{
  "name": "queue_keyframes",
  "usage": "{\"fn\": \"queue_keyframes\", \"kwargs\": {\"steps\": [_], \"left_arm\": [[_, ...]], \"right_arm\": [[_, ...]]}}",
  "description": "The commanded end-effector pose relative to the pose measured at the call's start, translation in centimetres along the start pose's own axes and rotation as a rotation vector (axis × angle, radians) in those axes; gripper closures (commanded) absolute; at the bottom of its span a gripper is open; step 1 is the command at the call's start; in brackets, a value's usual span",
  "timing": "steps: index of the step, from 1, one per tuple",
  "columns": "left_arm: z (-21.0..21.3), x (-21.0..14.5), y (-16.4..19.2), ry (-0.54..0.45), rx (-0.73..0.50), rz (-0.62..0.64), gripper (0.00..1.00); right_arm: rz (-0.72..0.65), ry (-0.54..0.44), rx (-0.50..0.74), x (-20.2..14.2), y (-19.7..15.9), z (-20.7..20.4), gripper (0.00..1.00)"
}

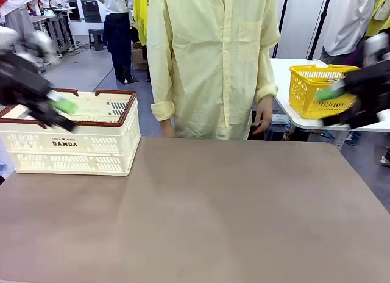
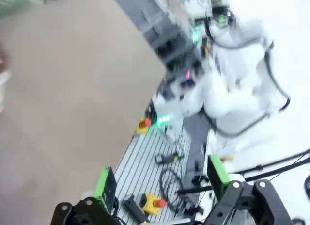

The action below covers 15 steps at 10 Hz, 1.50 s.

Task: Place the drinks into the Shopping basket.
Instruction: Pick up one drink and place it into the Shopping basket.

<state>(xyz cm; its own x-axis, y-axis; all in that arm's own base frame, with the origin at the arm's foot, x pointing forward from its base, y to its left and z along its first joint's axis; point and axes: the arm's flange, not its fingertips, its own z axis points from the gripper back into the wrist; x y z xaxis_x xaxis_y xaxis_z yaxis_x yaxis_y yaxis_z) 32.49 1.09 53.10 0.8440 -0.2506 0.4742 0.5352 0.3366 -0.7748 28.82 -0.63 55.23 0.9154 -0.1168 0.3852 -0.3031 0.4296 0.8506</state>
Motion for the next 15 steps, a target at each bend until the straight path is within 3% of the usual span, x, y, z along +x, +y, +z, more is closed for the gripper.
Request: {"fn": "queue_keyframes", "kwargs": {"steps": [1,3,4,5,6,15], "left_arm": [[8.3,-4.8,5.2,-0.348,-0.01,0.164,0.0],[13.3,-12.7,9.7,-0.611,-0.066,0.293,0.0],[14.8,-16.6,10.8,-0.768,-0.108,0.297,0.0],[15.0,-18.5,11.3,-0.834,-0.086,0.309,0.0],[15.9,-16.1,9.5,-0.625,-0.031,0.355,0.0],[15.9,-16.1,9.5,-0.625,-0.031,0.355,0.0]], "right_arm": [[-0.112,-0.23,0.082,-7.1,-7.9,5.4,0.0],[-0.246,-0.337,0.104,-10.0,-12.9,7.8,0.0],[-0.328,-0.393,0.084,-11.0,-15.2,8.5,0.0],[-0.366,-0.424,0.066,-11.3,-16.6,8.5,0.0],[-0.297,-0.377,0.087,-4.9,-12.3,15.7,0.0],[-0.297,-0.377,0.087,-4.9,-12.3,15.7,0.0]]}}
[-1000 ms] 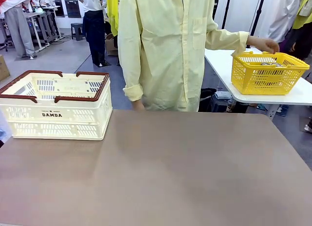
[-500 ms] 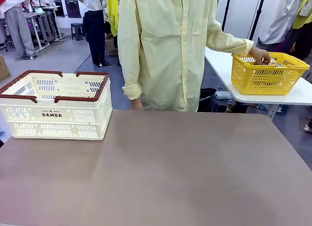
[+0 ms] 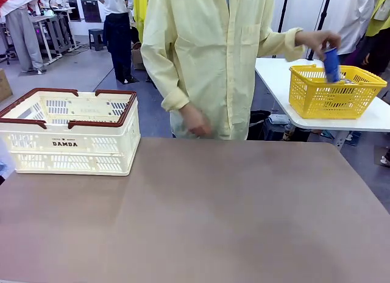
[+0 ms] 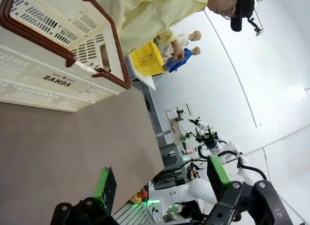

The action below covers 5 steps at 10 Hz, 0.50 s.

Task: Place the drinks into the Shopping basket.
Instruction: Pick up one drink and place it into the Shopping basket.

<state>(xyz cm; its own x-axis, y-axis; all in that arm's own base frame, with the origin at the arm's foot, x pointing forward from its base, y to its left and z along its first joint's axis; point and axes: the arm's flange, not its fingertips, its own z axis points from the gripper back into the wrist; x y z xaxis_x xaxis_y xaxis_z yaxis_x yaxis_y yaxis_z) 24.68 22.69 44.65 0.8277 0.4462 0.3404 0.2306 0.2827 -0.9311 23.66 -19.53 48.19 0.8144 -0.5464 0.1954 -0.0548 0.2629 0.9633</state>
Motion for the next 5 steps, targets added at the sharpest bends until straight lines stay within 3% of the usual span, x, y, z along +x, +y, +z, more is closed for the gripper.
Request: {"fn": "queue_keyframes", "kwargs": {"steps": [1,5], "left_arm": [[0.15,-0.08,-0.1,0.01,-0.009,0.005,0.0],[0.15,-0.08,-0.1,0.01,-0.009,0.005,0.0]], "right_arm": [[0.015,-0.004,0.021,0.23,0.32,-0.17,0.0],[0.015,-0.004,0.021,0.23,0.32,-0.17,0.0]]}}
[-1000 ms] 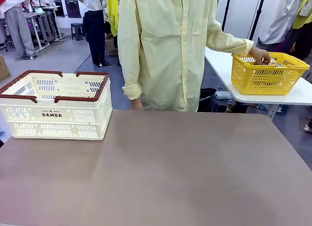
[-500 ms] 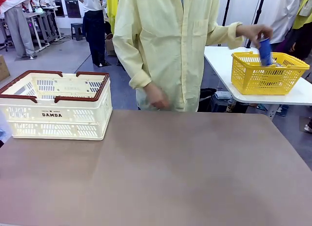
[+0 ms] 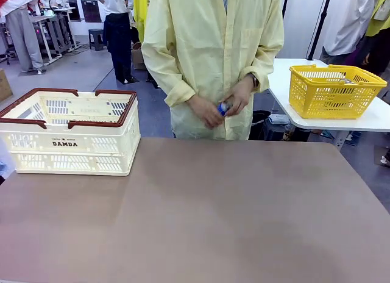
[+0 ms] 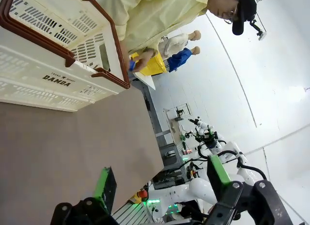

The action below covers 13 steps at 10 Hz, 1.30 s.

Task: Place the drinks into the Shopping basket.
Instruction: Pick up one drink and place it into the Shopping basket.

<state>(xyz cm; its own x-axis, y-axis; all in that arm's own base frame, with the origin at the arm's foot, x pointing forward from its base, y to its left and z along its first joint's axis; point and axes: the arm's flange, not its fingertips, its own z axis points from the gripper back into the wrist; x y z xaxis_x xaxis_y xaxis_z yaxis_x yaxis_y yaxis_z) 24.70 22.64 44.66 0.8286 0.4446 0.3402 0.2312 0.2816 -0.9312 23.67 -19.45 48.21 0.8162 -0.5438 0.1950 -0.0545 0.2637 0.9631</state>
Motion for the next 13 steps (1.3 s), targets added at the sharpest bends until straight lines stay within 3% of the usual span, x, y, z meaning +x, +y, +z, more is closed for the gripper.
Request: {"fn": "queue_keyframes", "kwargs": {"steps": [1,13], "left_arm": [[0.19,-0.07,-0.08,0.008,-0.008,0.005,0.0],[0.19,-0.07,-0.08,0.008,-0.008,0.005,0.0]], "right_arm": [[0.014,-0.008,0.022,0.26,0.28,-0.1,0.0],[0.014,-0.008,0.022,0.26,0.28,-0.1,0.0]]}}
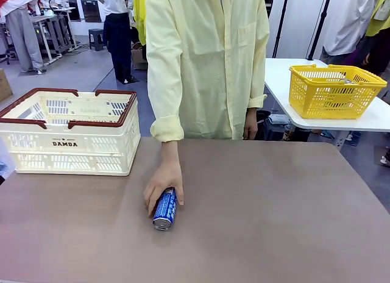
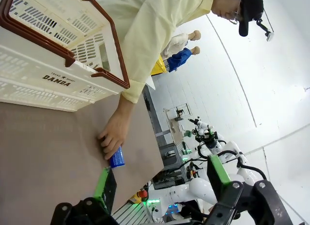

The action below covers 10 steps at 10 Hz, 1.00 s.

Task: Place the drinks into the Shopping basket.
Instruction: Pick up one drink and place it into the Shopping basket.

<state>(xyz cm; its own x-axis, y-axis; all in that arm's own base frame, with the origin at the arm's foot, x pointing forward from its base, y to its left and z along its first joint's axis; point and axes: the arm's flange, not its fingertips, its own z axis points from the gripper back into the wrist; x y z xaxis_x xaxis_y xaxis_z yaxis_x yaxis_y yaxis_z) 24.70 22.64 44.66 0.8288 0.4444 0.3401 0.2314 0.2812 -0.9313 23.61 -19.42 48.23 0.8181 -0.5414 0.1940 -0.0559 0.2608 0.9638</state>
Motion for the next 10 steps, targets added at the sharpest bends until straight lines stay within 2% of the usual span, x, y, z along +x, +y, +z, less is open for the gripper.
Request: {"fn": "queue_keyframes", "kwargs": {"steps": [1,6,7,8,9,10], "left_arm": [[0.2,-0.1,-0.1,0.008,-0.007,0.005,0.0],[0.0,0.0,0.0,0.0,0.0,0.0,0.0],[-3.3,-1.2,-3.7,0.075,0.081,0.088,0.0],[-8.5,-3.2,-8.3,0.214,0.226,0.045,0.0],[-13.0,-4.4,-10.6,0.3,0.342,-0.002,0.0],[-17.1,-5.2,-11.4,0.374,0.433,-0.043,0.0]], "right_arm": [[0.015,-0.011,0.018,0.3,0.3,-0.1,0.0],[0.015,-0.011,0.018,0.3,0.3,-0.1,0.0],[0.015,-0.011,0.018,0.3,0.3,-0.1,0.0],[0.015,-0.011,0.018,0.3,0.3,-0.1,0.0],[0.015,-0.011,0.018,0.3,0.3,-0.1,0.0],[0.015,-0.011,0.018,0.3,0.3,-0.1,0.0]]}}
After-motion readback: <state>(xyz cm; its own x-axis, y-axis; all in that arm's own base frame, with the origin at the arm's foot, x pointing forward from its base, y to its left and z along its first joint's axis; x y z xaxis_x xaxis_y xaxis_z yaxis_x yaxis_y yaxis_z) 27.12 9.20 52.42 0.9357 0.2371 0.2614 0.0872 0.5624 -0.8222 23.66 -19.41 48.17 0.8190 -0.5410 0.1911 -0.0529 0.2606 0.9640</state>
